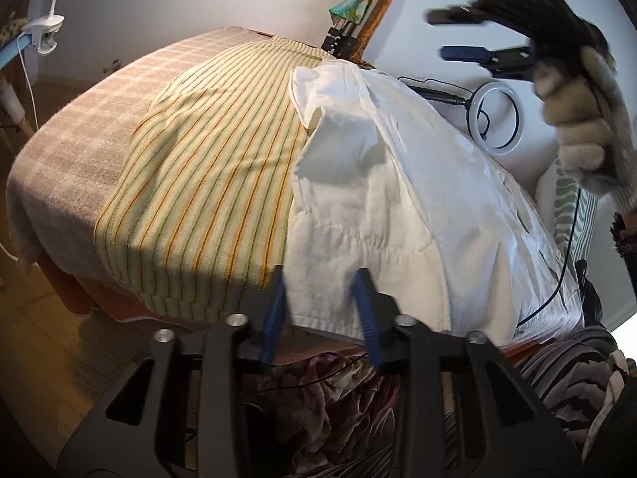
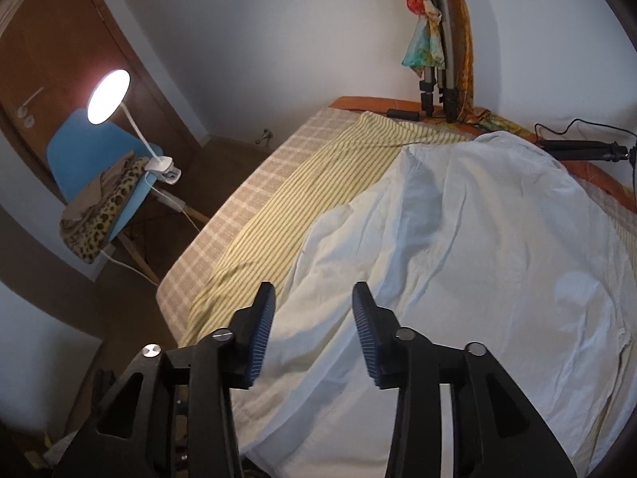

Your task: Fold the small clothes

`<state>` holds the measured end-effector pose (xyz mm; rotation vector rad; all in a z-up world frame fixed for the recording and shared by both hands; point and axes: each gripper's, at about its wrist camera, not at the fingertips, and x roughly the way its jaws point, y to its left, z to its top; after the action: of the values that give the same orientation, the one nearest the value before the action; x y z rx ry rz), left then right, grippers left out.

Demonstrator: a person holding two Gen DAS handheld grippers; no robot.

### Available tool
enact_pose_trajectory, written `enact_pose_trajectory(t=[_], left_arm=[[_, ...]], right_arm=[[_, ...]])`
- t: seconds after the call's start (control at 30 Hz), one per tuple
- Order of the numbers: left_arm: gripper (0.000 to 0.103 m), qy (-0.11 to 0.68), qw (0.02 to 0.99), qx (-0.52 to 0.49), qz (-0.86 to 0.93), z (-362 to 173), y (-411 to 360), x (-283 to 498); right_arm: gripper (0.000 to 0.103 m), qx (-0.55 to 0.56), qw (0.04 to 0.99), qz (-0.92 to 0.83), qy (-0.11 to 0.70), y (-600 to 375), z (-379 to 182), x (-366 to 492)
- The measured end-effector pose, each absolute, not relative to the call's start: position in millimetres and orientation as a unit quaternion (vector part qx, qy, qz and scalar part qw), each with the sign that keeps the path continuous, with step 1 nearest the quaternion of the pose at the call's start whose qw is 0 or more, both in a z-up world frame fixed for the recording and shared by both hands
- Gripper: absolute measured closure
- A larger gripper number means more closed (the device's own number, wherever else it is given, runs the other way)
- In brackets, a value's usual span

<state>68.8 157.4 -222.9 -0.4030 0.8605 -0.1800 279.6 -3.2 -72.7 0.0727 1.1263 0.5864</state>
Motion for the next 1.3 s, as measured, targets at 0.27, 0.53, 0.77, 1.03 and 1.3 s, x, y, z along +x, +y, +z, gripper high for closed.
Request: enact_pose_trajectory(t=[0.27,0.53,0.77,1.03,1.3], left_arm=[[0.097,0.402,0.886,-0.210,-0.097,-222.0,163.6,68.3],[0.099,0.390,0.894,-0.183,-0.121,-206.4,156.9,63.2],[0.099,0.385,0.898,-0.160,-0.140,-194.3,144.9,52.7],[0.100,0.379,0.907,-0.129,-0.130,-186.8,131.1,46.9],[0.100,0.373,0.912,-0.095,-0.142,-174.4,112.4,44.6]], right_arm=[[0.045,0.008,0.791,0.202,0.578,82.9,-150.1,344.8],[0.045,-0.068,0.776,0.122,0.615,111.5,-208.3,379.1],[0.097,-0.062,0.779,0.114,0.614,94.3,-201.9,385.1],[0.098,0.072,0.780,0.149,0.604,44.9,-173.5,392.4],[0.098,0.125,0.790,0.180,0.573,8.9,-148.9,390.3]])
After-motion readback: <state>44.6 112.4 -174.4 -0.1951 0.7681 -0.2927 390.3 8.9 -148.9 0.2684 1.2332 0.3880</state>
